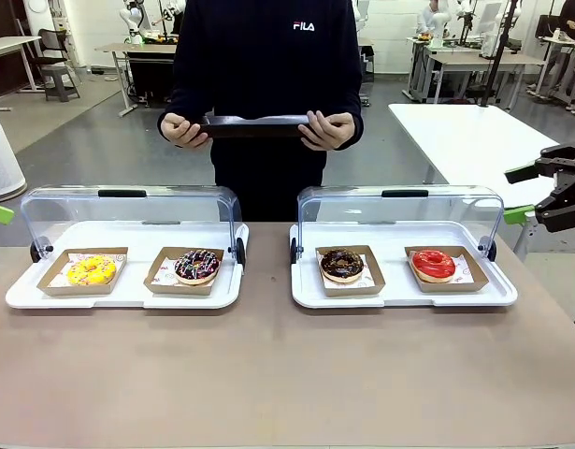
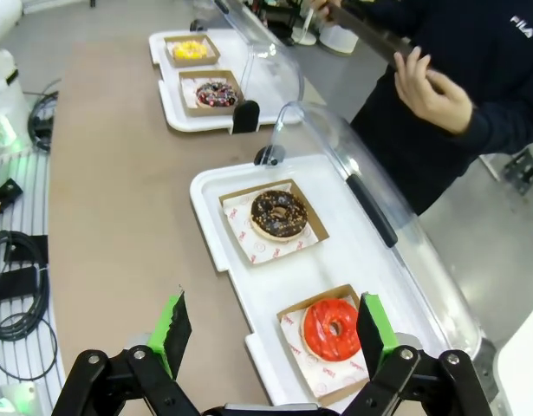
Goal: Provide the desired donut to the person.
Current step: Pick up and lift the Paper togo box containing the Donut pointed at by the person, then place the picked Paper togo box onto the Handle tray extended by the person.
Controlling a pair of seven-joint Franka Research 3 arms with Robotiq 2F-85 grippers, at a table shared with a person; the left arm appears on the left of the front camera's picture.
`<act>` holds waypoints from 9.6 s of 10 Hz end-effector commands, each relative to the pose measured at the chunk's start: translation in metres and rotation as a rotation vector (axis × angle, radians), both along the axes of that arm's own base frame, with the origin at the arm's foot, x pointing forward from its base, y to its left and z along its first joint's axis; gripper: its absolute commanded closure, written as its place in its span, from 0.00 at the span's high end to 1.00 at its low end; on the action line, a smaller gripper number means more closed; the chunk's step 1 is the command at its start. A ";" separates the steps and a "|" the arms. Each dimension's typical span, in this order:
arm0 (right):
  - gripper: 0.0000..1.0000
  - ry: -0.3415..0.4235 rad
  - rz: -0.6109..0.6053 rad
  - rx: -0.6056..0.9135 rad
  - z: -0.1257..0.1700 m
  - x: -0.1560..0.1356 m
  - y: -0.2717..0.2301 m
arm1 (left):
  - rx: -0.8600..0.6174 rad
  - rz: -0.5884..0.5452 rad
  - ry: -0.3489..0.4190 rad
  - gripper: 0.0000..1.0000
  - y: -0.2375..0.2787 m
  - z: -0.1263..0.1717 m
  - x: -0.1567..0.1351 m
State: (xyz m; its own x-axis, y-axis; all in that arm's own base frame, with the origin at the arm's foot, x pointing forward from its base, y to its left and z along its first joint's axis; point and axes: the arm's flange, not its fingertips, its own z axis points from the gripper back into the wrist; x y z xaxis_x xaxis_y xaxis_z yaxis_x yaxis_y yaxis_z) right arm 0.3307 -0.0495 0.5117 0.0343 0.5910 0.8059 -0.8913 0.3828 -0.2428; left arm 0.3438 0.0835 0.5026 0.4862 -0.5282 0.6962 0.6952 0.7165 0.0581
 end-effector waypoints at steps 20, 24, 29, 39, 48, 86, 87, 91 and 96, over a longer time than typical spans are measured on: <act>1.00 0.018 -0.026 0.009 0.001 -0.002 -0.001 | 0.004 -0.005 -0.003 1.00 0.000 0.000 0.000; 1.00 0.018 -0.026 0.009 0.001 -0.002 -0.001 | 0.004 -0.005 -0.003 1.00 0.000 0.000 0.000; 1.00 0.018 -0.026 0.009 0.001 -0.002 -0.001 | 0.004 -0.005 -0.003 1.00 0.000 0.000 0.000; 1.00 0.018 -0.026 0.009 0.001 -0.002 -0.001 | 0.540 -0.543 0.125 1.00 -0.010 -0.051 0.077; 1.00 0.018 -0.026 0.009 0.001 -0.002 -0.001 | 0.662 -0.566 0.232 1.00 -0.036 -0.148 0.135; 1.00 0.018 -0.026 0.009 0.001 -0.002 -0.001 | 0.593 -0.722 -0.076 0.00 -0.049 0.058 -0.067; 1.00 0.018 -0.026 0.009 0.001 -0.002 -0.001 | 0.638 -0.732 -0.061 0.00 -0.045 0.059 -0.090; 1.00 0.018 -0.026 0.009 0.001 -0.002 -0.001 | 0.638 -0.732 -0.061 0.00 -0.045 0.059 -0.090; 1.00 0.018 -0.026 0.009 0.001 -0.002 -0.001 | 0.638 -0.732 -0.061 0.00 -0.045 0.059 -0.090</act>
